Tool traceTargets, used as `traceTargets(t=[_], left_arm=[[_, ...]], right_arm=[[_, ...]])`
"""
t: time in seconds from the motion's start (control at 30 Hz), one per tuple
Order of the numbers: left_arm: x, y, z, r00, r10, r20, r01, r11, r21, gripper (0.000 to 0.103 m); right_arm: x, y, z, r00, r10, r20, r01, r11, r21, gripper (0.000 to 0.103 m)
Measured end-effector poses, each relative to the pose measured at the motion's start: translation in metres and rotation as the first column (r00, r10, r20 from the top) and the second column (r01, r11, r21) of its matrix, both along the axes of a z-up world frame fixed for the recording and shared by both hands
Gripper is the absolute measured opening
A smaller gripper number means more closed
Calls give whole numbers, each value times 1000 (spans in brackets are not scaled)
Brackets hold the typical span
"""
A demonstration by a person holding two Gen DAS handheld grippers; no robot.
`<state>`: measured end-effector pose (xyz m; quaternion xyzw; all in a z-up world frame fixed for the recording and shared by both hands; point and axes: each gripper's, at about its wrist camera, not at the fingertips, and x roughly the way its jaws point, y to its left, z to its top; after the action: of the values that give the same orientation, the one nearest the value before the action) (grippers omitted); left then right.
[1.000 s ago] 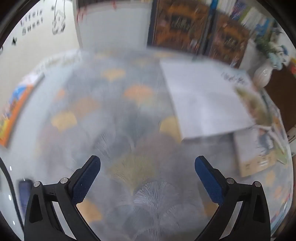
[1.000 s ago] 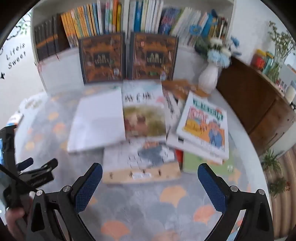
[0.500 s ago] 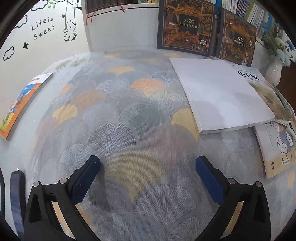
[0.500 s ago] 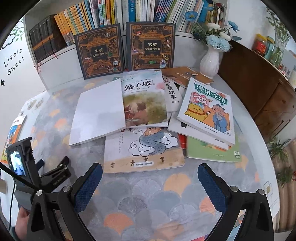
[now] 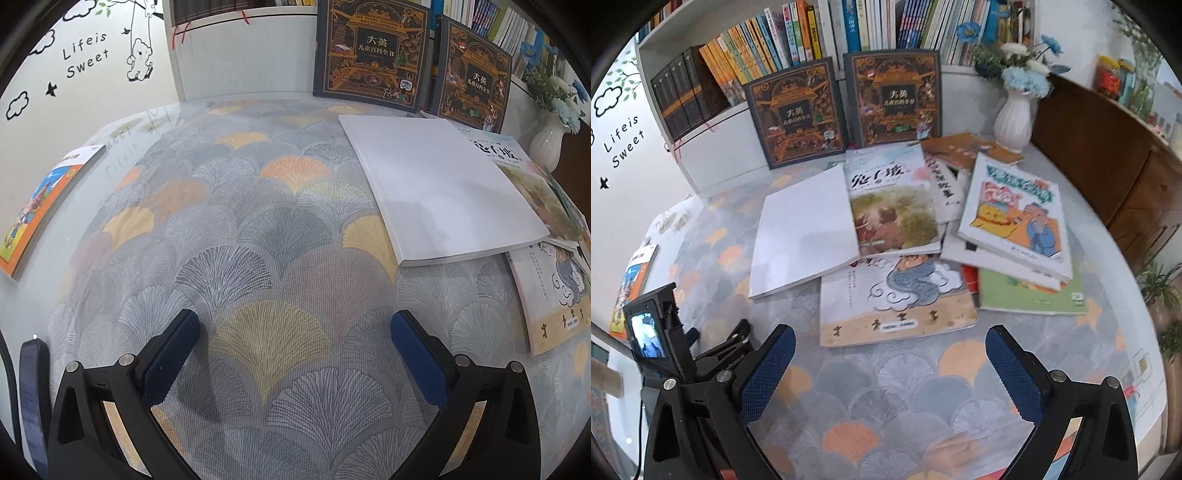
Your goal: Organize books
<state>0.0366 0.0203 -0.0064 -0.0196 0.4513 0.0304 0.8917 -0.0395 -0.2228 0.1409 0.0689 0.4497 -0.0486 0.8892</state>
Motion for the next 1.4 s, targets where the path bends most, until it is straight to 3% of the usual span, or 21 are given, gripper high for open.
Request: traceTargets(t=[0.13,0.4,0.63,0.87,1.07,1.27,1.4], left_arm=[[0,0,0,1000,0,0,0,1000,0,103],[0,0,0,1000,-1,0,1,1000,0,103],[0,0,0,1000,-1,0,1,1000,0,103],[0,0,0,1000,-1,0,1,1000,0,103],[0,0,0,1000,-1,0,1,1000,-1,103],[0,0,0,1000,-2,0,2,1000,2,103],[-1,-1,0,1000,-2,2,2,1000,9,103]], right_arm=[[-7,-14,5,994,-68,87,68,998,1,102],[-6,-21,-6,983,-177,39,174,982,75,102],[-3,-21,20,988,-137,73,130,987,100,102],[-7,-31,19,986,-151,73,146,987,70,102],[1,-20,17,993,-98,59,94,993,69,102],[1,-4,27,995,-32,90,34,999,-28,102],[4,-9,19,996,-56,69,57,998,-7,102]])
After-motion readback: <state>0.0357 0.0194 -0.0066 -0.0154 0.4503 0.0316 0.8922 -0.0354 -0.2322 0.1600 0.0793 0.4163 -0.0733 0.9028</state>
